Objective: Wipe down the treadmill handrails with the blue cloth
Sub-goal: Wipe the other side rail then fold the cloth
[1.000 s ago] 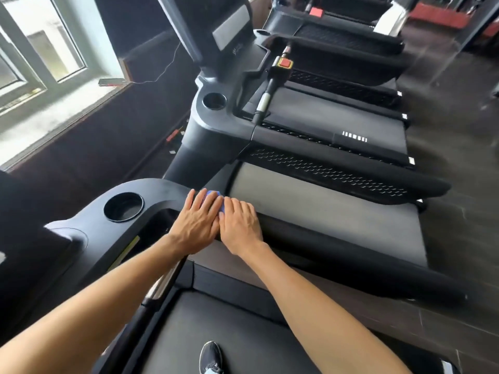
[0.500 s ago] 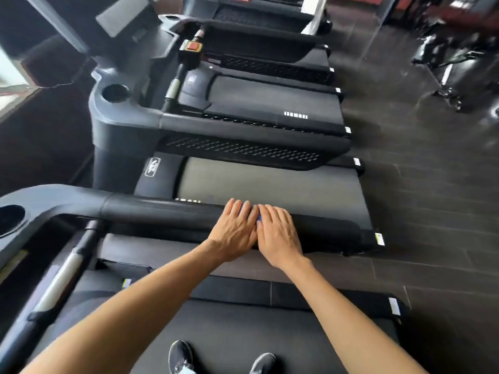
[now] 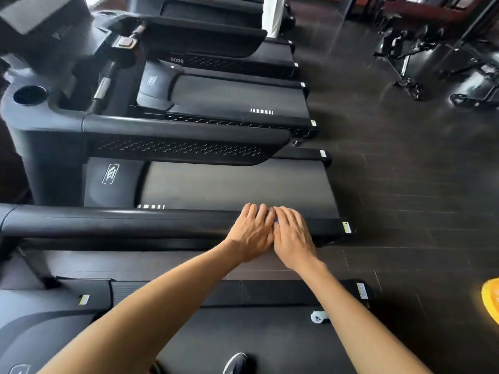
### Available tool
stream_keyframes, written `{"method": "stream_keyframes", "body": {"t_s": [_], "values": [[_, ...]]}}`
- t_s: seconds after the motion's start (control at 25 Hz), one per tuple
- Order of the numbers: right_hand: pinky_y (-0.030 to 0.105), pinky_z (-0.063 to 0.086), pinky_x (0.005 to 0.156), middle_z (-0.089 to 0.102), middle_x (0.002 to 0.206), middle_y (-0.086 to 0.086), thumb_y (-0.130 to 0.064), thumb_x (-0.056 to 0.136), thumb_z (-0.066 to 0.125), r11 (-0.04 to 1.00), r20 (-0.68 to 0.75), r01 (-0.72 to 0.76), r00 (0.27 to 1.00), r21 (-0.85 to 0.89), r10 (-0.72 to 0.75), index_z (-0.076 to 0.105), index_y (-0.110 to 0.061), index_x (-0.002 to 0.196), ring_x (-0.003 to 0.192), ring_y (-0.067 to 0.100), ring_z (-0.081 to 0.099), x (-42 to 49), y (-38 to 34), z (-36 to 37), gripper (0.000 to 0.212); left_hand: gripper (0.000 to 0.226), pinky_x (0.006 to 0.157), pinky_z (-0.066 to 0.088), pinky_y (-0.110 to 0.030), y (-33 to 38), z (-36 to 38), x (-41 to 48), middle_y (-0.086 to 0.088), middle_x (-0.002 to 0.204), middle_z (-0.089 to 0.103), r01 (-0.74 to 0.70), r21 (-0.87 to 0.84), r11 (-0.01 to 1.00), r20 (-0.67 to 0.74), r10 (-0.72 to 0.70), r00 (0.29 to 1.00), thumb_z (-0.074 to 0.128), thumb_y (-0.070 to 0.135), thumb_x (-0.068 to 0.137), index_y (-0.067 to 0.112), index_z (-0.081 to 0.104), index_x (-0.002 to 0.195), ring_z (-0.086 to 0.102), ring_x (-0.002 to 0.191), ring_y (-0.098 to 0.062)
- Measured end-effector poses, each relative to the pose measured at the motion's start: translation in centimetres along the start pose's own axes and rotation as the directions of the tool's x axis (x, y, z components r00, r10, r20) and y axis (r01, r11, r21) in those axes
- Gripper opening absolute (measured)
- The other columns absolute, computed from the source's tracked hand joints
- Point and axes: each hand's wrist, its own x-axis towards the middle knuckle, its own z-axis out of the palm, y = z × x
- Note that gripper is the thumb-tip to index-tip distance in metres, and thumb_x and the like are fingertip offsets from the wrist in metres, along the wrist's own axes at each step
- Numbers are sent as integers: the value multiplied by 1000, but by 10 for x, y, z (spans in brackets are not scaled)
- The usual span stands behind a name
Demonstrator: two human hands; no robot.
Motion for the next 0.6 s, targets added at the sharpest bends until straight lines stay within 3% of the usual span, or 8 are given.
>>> {"method": "stream_keyframes", "body": {"t_s": [0.16, 0.24, 0.32, 0.36, 0.48, 0.6], "values": [[44, 49, 101, 66, 121, 12, -24, 101, 30, 999, 12, -17, 1000, 43, 17, 62, -4, 122, 112, 32, 61, 6, -5, 3, 44, 49, 85, 43, -49, -10, -4, -4, -17, 111, 58, 28, -91, 995, 40, -25, 999, 23, 32, 103, 1, 52, 128, 53, 88, -37], [44, 50, 93, 69, 109, 11, -15, 97, 41, 990, 6, -45, 999, 134, 45, 65, -4, 113, 102, 34, 64, 15, -13, 5, 31, 48, 89, 45, -47, -21, -17, -8, -15, 108, 59, 86, -197, 977, 64, -75, 995, 29, 37, 95, 6, 55, 122, 56, 90, -37], [42, 52, 90, 70, 111, 11, -9, 99, 47, 961, 37, -85, 996, 265, 78, 64, -7, 116, 103, 31, 64, 24, -37, 1, 25, 44, 92, 46, -46, -41, -29, -18, -12, 109, 61, 183, -323, 929, 101, -158, 982, 35, 36, 90, 10, 56, 118, 58, 94, -35], [40, 52, 88, 71, 112, 7, -11, 101, 48, 940, 45, -92, 996, 328, 82, 64, -11, 118, 102, 27, 65, 30, -52, -2, 24, 38, 90, 46, -46, -53, -35, -26, -11, 107, 61, 244, -429, 870, 112, -216, 970, 39, 32, 90, 10, 57, 115, 58, 95, -35], [27, 54, 80, 72, 104, -9, -22, 104, 49, 871, 52, -27, 999, 490, 2, 65, -28, 115, 93, 11, 68, 48, -105, -10, 21, 15, 79, 47, -37, -99, -55, -63, -2, 95, 64, 386, -727, 568, 162, -405, 900, 48, 14, 95, 11, 58, 105, 59, 89, -25], [19, 53, 72, 72, 98, -8, -27, 102, 55, 823, 69, -12, 997, 567, -32, 66, -24, 114, 85, 8, 67, 67, -156, -15, 17, 14, 69, 46, -23, -143, -75, -104, 3, 92, 68, 447, -832, 329, 225, -537, 813, 53, 14, 99, 18, 61, 109, 61, 79, -12]]}}
